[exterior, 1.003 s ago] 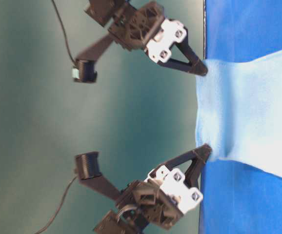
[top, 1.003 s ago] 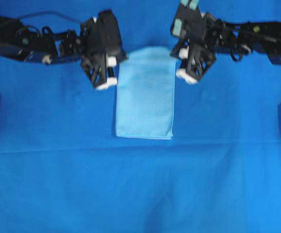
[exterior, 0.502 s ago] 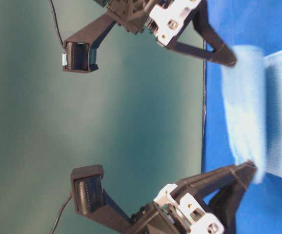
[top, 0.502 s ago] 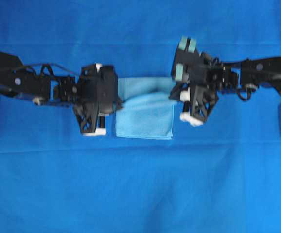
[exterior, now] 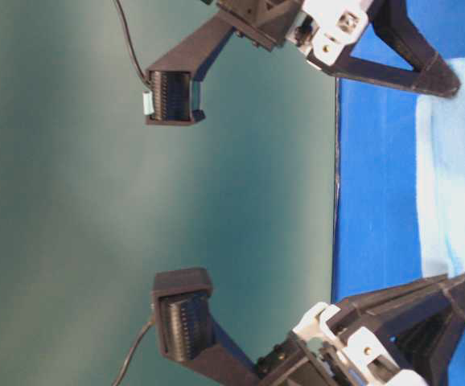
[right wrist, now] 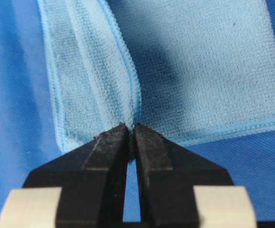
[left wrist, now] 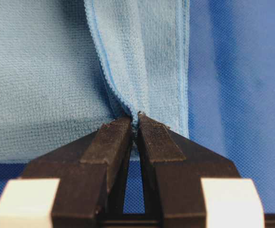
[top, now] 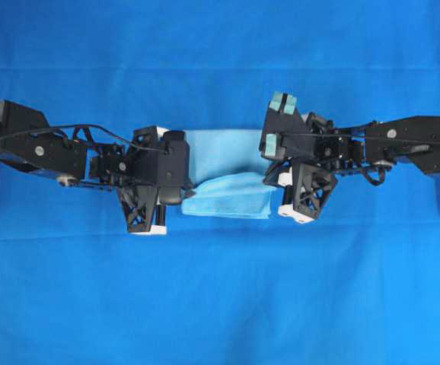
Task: Fold the light blue towel.
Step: 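Pull the top corners down over the strip toward its bottom edge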
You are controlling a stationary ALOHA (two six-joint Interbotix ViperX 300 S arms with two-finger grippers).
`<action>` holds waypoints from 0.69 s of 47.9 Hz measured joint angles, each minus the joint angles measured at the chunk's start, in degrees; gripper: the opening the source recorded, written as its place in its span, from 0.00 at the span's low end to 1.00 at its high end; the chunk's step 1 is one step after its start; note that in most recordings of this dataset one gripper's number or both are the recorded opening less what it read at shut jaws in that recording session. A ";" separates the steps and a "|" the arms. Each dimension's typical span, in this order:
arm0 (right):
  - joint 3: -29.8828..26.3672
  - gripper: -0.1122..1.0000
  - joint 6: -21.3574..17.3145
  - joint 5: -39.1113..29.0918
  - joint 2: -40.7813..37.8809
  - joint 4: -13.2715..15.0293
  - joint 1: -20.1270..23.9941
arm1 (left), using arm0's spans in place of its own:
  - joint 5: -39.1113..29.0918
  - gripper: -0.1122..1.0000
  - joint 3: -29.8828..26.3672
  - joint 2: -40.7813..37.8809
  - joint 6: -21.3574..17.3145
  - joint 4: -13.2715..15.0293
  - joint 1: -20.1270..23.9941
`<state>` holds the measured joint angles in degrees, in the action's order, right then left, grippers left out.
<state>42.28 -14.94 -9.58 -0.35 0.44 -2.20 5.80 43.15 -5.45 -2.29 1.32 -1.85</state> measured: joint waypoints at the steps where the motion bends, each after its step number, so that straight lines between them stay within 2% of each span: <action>1: 0.00 0.15 0.00 0.26 -0.09 0.00 0.00 | 0.00 0.14 0.00 0.00 -0.09 0.00 0.00; 6: 0.00 0.15 -0.09 1.41 -0.62 -0.09 0.00 | 0.18 0.15 0.00 0.00 -0.18 0.00 0.00; 8: -0.09 0.16 -0.18 1.58 -0.79 -0.09 0.09 | 0.44 0.19 0.00 -0.09 -0.18 0.00 0.00; 11: -0.35 0.18 -0.18 1.85 -1.23 -0.09 0.18 | 0.88 0.29 0.00 0.00 -0.35 0.00 0.00; 18: -1.67 0.56 -0.18 1.93 -1.85 -0.09 1.49 | 1.23 0.50 0.00 0.00 -0.79 -0.09 0.00; 21: -2.11 0.66 -0.09 1.67 -1.93 -0.09 2.20 | 1.23 0.56 0.00 0.00 -0.97 0.00 0.00; 27: -2.81 0.61 0.00 -0.18 -1.41 -0.09 3.25 | 0.26 0.56 0.00 0.79 -1.05 0.00 0.00; 33: -3.52 0.61 0.00 -3.25 1.67 -0.18 4.13 | -2.72 0.56 0.35 4.22 -1.05 0.00 0.00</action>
<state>38.76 -14.94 -12.83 1.32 0.26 1.93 3.08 43.51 -1.23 -3.34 1.32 -1.85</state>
